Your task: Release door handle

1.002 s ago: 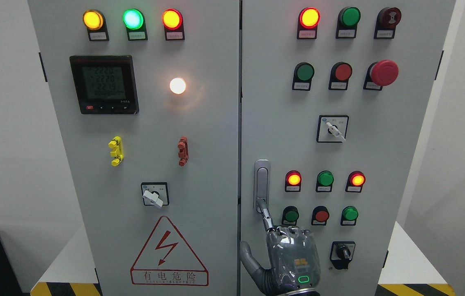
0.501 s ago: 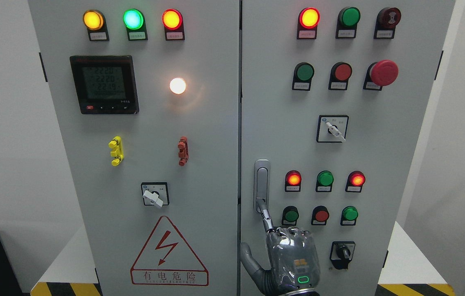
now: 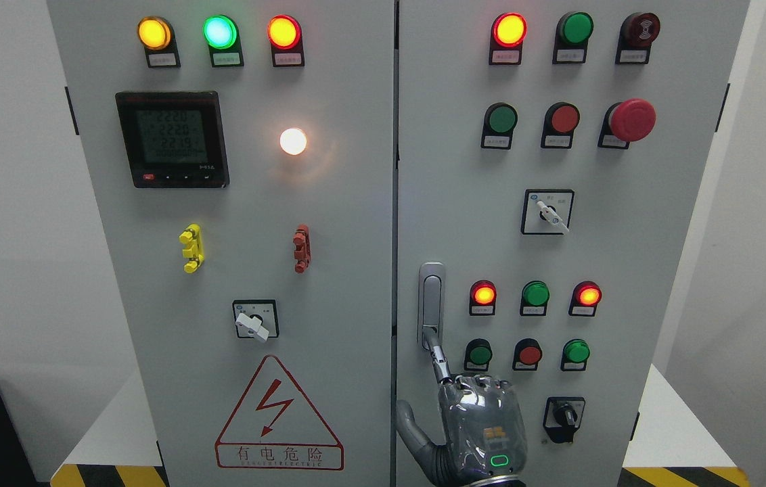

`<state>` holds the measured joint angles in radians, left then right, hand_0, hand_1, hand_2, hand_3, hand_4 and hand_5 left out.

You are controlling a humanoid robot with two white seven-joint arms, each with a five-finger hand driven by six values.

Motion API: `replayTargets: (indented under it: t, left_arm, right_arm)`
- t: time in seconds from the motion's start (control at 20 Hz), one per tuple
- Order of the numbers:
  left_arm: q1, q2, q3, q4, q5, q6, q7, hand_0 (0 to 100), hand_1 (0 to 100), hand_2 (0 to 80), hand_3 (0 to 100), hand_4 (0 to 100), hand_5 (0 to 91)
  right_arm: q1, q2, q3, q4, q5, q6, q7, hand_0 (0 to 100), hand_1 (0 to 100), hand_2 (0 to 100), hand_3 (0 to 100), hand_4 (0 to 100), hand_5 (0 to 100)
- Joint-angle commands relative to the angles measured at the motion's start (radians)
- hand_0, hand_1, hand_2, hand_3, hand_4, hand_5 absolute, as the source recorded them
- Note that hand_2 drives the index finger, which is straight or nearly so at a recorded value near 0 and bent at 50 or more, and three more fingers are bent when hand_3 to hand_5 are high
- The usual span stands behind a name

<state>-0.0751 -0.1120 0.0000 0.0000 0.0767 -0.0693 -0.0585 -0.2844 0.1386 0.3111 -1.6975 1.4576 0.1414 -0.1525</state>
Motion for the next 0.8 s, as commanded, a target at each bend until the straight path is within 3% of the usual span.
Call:
replayTargets:
  t: [0.0, 0.3, 0.75]
  left_arm:
    - [0.000, 0.000, -0.021, -0.020, 0.000, 0.000, 0.000, 0, 0, 2.2, 9, 1, 0.0]
    - [0.000, 0.000, -0.021, -0.020, 0.000, 0.000, 0.000, 0, 0, 2.2, 9, 1, 0.0]
    - [0.000, 0.000, -0.021, -0.020, 0.000, 0.000, 0.000, 0, 0, 2.2, 9, 1, 0.0]
  right_arm:
    - [0.002, -0.001, -0.006, 0.012, 0.000, 0.000, 0.002, 45, 27, 1, 100, 98, 95]
    - [0.004, -0.001, -0.007, 0.018, 0.000, 0.000, 0.027, 45, 28, 2, 100, 98, 95]
    - [0.010, -0.001, -0.013, 0.018, 0.000, 0.000, 0.027, 43, 28, 2, 100, 98, 95]
